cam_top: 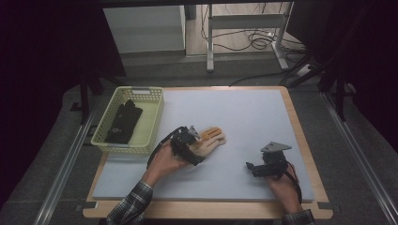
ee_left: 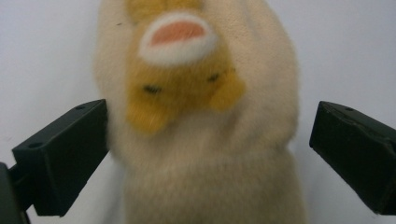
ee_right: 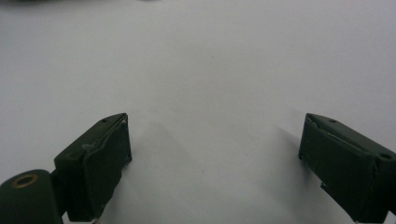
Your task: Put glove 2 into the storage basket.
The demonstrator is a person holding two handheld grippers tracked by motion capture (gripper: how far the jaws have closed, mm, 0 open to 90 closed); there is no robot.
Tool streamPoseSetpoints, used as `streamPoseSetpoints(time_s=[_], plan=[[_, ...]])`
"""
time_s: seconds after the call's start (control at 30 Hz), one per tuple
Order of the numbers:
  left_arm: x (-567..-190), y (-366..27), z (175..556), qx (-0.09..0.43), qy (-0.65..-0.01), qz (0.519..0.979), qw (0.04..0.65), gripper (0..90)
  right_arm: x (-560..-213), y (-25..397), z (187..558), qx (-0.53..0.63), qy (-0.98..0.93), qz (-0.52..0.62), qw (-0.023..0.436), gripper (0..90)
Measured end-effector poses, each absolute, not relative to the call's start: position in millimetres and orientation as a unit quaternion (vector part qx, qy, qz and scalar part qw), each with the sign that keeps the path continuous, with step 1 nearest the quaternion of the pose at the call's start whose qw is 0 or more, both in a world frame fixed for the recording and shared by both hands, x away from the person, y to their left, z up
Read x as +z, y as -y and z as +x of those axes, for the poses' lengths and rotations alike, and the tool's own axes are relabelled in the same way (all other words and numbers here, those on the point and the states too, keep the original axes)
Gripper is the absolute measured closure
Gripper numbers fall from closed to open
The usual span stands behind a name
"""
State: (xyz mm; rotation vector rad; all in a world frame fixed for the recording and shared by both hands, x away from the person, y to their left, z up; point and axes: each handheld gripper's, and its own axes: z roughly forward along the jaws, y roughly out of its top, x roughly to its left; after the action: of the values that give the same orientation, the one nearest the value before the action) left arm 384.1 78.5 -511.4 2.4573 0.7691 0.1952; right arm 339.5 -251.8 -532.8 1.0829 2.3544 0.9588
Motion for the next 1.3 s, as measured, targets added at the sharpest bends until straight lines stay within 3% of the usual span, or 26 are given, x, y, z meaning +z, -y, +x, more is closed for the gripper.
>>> streamPoseSetpoints(time_s=[0.33, 0.47, 0.57, 0.77, 1.3], plan=[[-521, -64, 397, 0.077, -0.284, 0.924, 0.243, 4.2, -533, 252, 339, 0.341, -0.837, 0.385, 0.188, 8.8], [-520, -65, 396, 0.061, -0.280, 0.925, 0.250, 17.9, -533, 252, 339, 0.341, -0.837, 0.385, 0.188, 8.8], [-517, -67, 394, 0.059, -0.285, 0.923, 0.251, 37.8, -533, 252, 339, 0.341, -0.837, 0.385, 0.188, 8.8], [-514, -67, 391, 0.063, -0.304, 0.918, 0.247, 58.5, -533, 252, 339, 0.341, -0.837, 0.385, 0.188, 8.8], [-486, -78, 391, 0.077, -0.332, 0.895, 0.287, 62.5, -533, 252, 339, 0.341, -0.837, 0.385, 0.188, 8.8]])
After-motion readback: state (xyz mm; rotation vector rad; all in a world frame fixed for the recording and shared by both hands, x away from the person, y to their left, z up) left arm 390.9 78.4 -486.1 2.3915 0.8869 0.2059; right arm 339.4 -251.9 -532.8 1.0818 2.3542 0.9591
